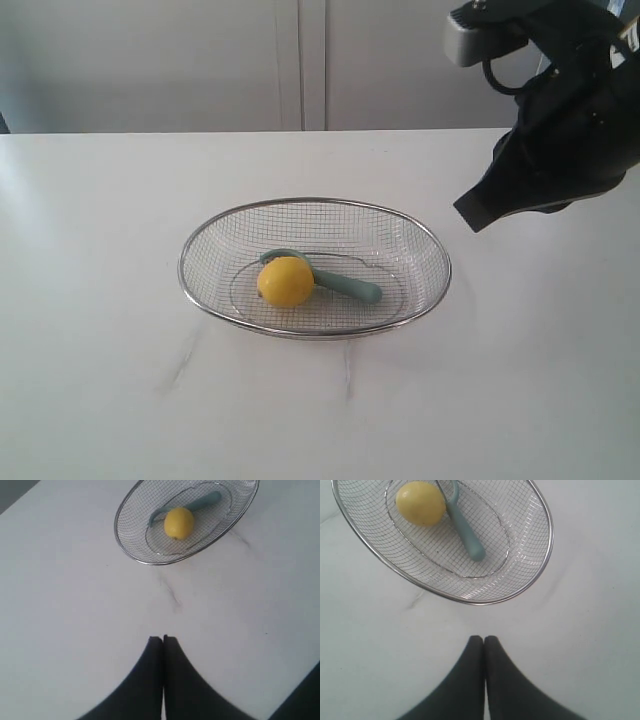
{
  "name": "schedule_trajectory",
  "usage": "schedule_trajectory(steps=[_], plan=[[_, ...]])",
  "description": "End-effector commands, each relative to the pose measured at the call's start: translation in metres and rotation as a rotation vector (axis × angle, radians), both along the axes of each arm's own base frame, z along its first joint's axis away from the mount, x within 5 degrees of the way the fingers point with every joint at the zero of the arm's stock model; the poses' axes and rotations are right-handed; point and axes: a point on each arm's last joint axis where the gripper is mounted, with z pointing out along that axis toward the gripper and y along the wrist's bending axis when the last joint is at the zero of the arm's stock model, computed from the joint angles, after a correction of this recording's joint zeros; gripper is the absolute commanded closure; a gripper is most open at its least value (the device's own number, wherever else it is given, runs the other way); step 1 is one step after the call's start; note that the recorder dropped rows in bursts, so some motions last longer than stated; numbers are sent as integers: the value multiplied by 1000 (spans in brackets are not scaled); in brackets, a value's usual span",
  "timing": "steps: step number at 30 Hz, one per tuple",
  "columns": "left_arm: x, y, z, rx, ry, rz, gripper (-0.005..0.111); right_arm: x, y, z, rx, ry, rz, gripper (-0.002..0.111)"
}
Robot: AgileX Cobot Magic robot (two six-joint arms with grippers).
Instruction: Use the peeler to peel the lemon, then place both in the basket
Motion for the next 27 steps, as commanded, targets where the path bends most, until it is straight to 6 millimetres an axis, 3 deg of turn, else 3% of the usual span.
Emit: schedule_trajectory(steps=[1,9,16,18,21,23,27], plan=[[-19,11,-16,-3,38,14,107,-1,0,1,11,-4,-6,108],[-2,-4,-43,-133,44,70,107,-1,0,1,12,-6,-6,108],[18,-14,-97,-143,48,92,107,4,3,5,73,-60,-40,108],[20,-15,-114,-101,46,64,107,1,1,7,130,-34,-137,108],[21,-14,-134,-117,51,88,107,-28,-16,23,234,-234,-170,108],[16,-12,-128,-160,-3,93,107,-54,-32,29,254,-322,-202,108],[5,-5,-118,-242,-89,108,107,-88,-53,22,245,-389,-230,108]])
